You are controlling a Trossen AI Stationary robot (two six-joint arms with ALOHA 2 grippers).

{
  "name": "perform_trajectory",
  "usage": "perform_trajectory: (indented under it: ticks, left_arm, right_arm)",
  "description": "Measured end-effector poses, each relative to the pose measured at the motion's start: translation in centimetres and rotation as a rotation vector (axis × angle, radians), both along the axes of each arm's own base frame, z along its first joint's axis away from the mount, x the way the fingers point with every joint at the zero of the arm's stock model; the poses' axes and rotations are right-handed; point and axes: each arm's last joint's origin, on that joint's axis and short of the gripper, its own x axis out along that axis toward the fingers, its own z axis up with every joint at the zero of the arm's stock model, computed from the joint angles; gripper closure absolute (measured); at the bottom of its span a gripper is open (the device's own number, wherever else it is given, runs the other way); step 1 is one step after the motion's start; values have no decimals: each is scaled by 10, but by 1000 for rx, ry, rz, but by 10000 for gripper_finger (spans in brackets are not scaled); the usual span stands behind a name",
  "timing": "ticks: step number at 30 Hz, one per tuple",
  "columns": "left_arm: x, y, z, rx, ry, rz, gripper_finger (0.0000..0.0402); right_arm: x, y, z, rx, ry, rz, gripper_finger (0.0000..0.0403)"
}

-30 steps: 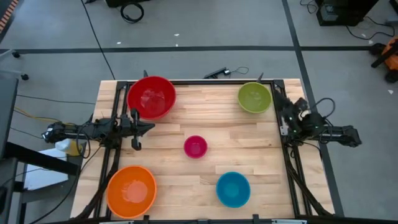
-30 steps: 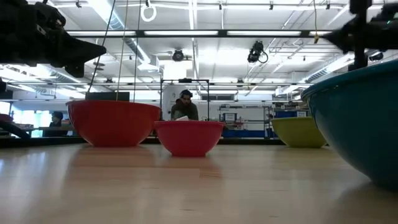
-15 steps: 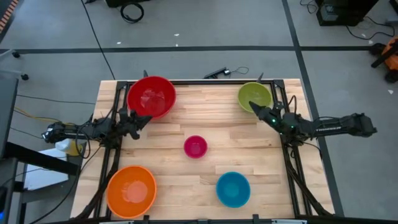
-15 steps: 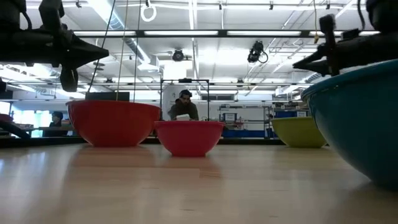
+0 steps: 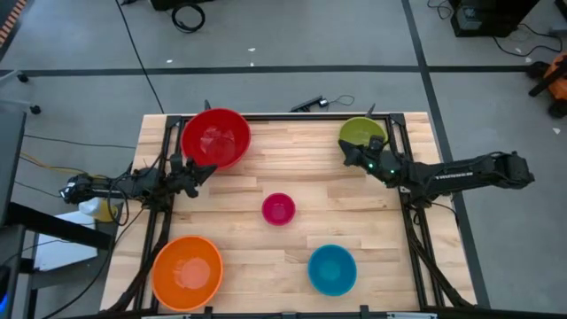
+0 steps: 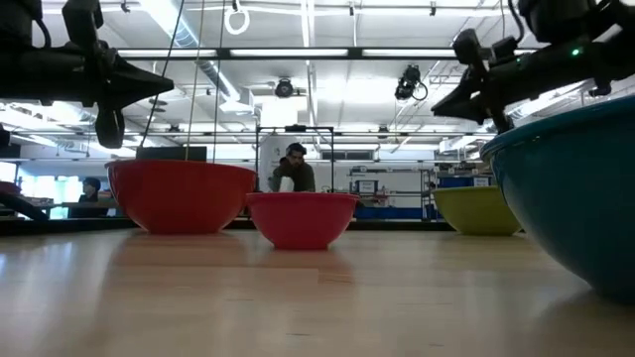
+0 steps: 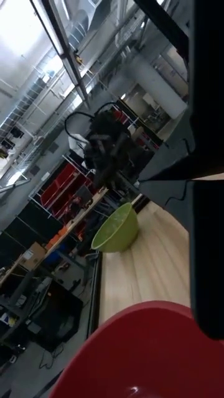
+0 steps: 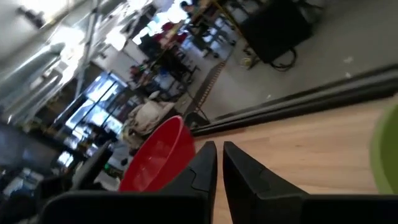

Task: Nest bowls inside each other
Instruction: Stack orange bowl on top of the red bowl

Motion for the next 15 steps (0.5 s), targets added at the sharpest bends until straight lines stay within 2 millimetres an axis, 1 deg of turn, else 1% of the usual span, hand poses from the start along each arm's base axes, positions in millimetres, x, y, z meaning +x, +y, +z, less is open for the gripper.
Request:
perform_trajectory:
  ticks: [3, 6, 9, 12, 15]
  left_arm:
    - [0, 2, -1, 42, 32, 34, 398]
    - [1, 4, -4, 48, 68, 79, 369]
    - [4, 6, -5, 52, 159, 98, 316]
    - [8, 7, 6, 56, 205, 104, 253]
    - [15, 7, 17, 72, 273, 82, 199]
  right_arm:
    - [2, -6, -2, 25, -11, 37, 362]
    - [5, -10, 0, 18, -35, 119, 346]
    - [13, -12, 8, 11, -28, 211, 322]
    - [30, -14, 19, -1, 14, 302, 292]
    - [50, -16, 28, 35, 97, 361, 265]
